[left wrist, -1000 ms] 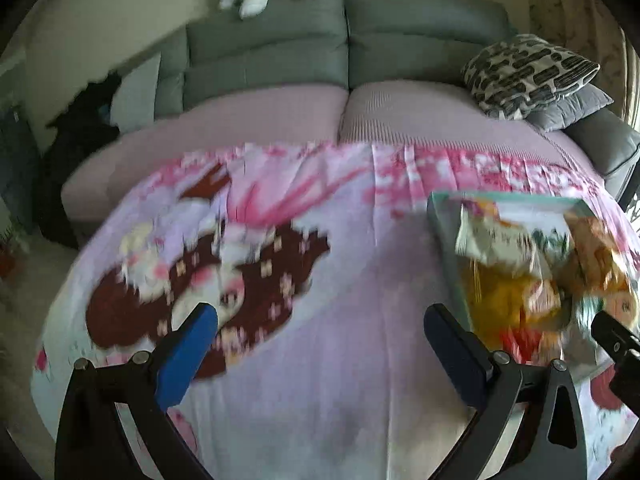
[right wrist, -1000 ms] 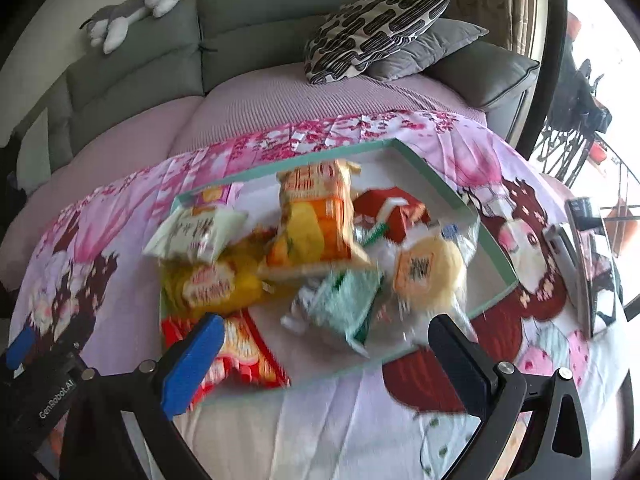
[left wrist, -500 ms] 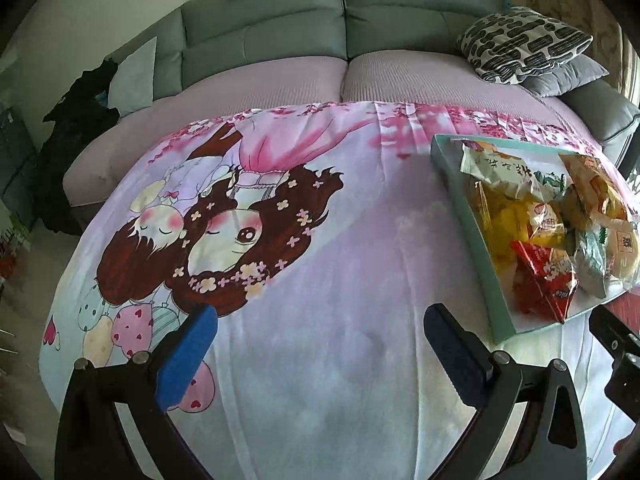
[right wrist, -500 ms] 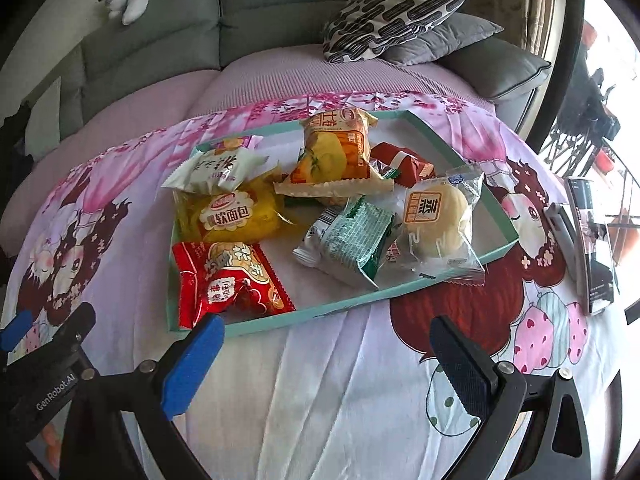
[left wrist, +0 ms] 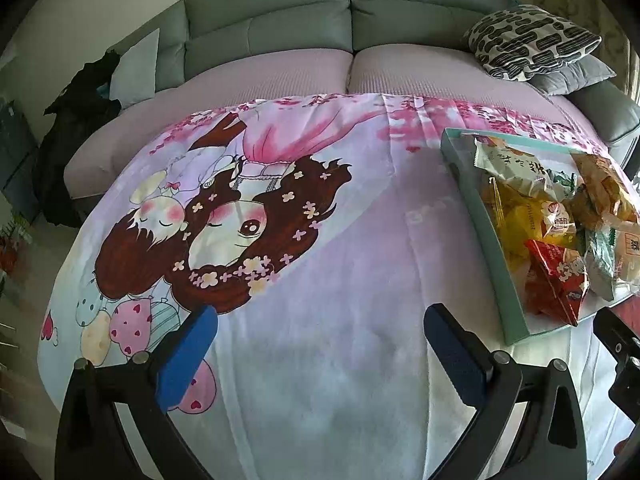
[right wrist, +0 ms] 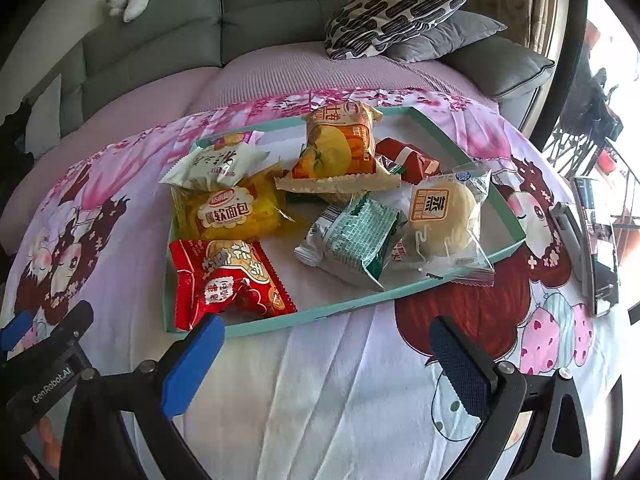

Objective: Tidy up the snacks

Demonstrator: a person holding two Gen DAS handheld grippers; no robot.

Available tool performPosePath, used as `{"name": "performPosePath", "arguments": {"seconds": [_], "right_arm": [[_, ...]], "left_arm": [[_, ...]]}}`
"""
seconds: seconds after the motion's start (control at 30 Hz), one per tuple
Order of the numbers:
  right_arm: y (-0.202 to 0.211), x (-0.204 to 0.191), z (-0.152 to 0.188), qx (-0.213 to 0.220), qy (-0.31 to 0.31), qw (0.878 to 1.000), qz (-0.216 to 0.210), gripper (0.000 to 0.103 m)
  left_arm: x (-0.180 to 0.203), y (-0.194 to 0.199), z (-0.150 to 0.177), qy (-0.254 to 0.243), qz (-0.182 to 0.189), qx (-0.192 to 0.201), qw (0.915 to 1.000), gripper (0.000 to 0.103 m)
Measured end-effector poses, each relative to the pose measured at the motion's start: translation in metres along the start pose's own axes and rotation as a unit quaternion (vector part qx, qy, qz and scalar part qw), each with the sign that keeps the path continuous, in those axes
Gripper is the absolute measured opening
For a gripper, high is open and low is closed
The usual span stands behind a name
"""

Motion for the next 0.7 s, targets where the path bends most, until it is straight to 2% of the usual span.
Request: {"name": "performPosePath", "arguments": {"seconds": [0.7], "right_arm": [[-0.0040, 0.0048, -0.0031, 0.003, -0.010, 1.000, -0.005, 0.103]], "left_arm": [[-0.0011, -0.0068, -0.0010, 0.004, -0.002, -0.004, 1.0000, 0.103]]}}
Point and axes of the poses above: each gripper's, at about its wrist camera, not at the fingertips, and y roughly against the way its jaws point, x to its right, z to its underside, the point moved 9 cm from there along -y, roughly the way its jaws point, and after that the axes turned 2 degrees about y, right-handed, at the moved point
